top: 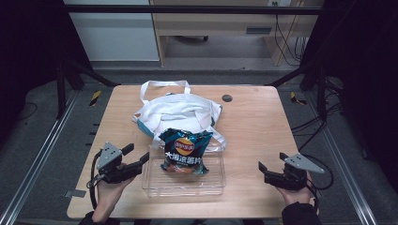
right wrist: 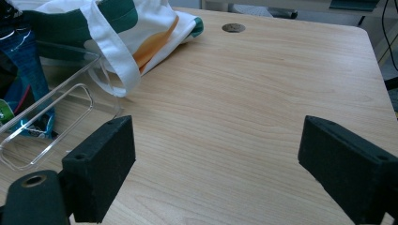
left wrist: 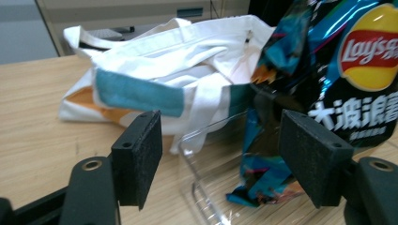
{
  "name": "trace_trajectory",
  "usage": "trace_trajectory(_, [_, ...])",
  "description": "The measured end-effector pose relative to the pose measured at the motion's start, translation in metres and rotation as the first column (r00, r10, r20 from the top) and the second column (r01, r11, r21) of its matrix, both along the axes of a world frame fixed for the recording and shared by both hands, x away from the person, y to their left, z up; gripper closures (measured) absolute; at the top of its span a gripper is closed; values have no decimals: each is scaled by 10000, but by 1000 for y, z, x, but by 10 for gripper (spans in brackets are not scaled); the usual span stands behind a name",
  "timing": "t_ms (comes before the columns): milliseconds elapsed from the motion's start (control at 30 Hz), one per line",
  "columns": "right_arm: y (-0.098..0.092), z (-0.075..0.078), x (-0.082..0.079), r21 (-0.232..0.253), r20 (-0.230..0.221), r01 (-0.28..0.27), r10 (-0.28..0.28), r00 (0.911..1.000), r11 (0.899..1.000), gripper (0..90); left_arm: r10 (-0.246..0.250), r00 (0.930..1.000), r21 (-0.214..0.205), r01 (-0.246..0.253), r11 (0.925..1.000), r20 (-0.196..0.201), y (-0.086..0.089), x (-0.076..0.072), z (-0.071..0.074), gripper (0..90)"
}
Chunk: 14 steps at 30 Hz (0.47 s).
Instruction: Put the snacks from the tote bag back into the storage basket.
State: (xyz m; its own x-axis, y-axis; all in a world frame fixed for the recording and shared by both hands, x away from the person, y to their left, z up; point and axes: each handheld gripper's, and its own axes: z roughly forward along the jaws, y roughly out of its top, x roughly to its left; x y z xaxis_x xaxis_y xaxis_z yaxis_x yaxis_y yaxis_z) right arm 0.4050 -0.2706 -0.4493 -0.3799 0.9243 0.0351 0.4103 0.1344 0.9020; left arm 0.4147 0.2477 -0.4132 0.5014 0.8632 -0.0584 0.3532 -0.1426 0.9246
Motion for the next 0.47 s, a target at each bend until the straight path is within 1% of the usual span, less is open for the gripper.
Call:
trace_trajectory(67, [0,0,0,-78,-13,30,-30,10000,10000,113,129,9999,42,-129,9999,41,5,-1,-4,293])
trace_trajectory(133, [-1,-1,0,-113,-21,67,-68,10000,9999,113,325,9994,244,-328,9992,130,9,-2,-8,293])
trace_trajectory(233, [-2,-1,0,-112,-56,81,-82,10000,9999,112,492,9987,229,-494,9985,92,16,1,-14,291])
trace_trajectory(300, [-1,-1,0,-137,-68,49,-49,10000,9999,112,598,9982,256,-598,9979,1,19,4,-19,288])
trace_trajectory(367, [-1,-2,1,-192,-105,14,-16,9999,9998,111,695,9974,378,-688,9969,-166,22,8,-25,283])
trace_trajectory(467, [0,-2,1,-228,-161,-8,5,9999,9997,110,822,9960,669,-797,9946,-354,25,13,-32,279])
